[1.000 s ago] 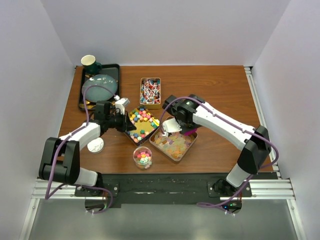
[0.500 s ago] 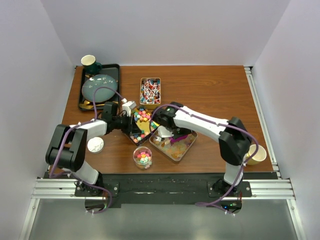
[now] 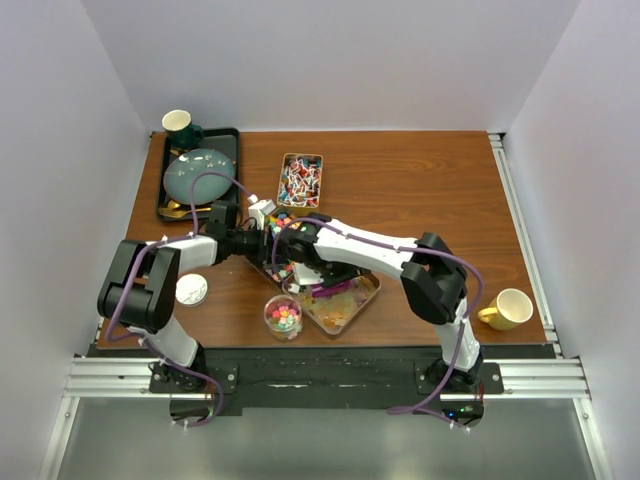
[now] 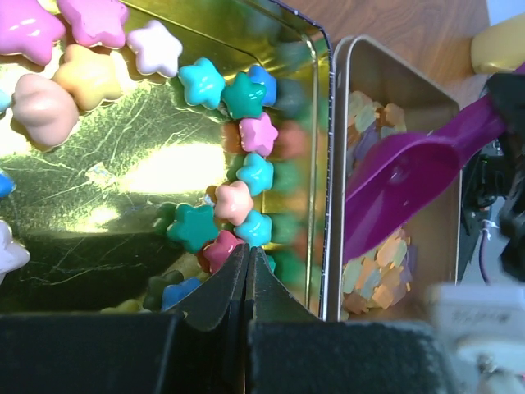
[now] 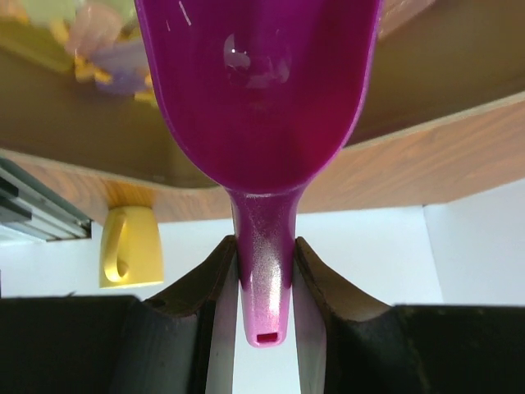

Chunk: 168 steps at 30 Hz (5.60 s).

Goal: Pack the candies
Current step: Scoop the fake candies from the storage box, then place the fake candies in the packing bottle, then adjust the spatula.

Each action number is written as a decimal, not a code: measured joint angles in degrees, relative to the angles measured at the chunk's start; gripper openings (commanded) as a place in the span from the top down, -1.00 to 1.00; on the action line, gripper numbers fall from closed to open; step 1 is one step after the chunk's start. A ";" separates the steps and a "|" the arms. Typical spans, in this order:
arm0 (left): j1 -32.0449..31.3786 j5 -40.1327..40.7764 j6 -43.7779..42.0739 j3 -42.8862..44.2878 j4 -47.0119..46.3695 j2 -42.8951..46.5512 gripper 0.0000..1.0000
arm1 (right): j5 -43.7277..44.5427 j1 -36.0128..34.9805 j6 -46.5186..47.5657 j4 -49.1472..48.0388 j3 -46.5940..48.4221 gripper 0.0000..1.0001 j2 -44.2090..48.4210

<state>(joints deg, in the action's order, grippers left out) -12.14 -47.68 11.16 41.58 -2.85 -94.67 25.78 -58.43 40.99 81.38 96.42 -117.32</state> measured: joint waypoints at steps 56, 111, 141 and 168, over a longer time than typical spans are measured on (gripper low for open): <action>1.11 -13.55 -4.72 25.88 16.74 -4.74 0.11 | -22.23 10.14 1.77 -28.48 -24.13 1.00 24.00; 13.16 10.69 -13.09 9.51 19.91 25.79 -0.05 | 20.59 -18.67 21.55 -5.35 1.75 1.00 13.77; 10.56 -17.75 -3.82 2.49 13.57 23.15 -0.29 | 0.20 -1.79 -1.01 -4.37 4.48 1.00 14.99; 6.29 -23.91 3.15 3.26 3.80 13.77 1.00 | -4.57 -1.29 -3.93 -4.90 12.63 -0.74 10.08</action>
<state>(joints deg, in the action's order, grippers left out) -5.85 -71.59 14.31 44.84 0.95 -80.90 21.21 -59.72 37.06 76.49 109.06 -107.24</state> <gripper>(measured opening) 0.057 0.476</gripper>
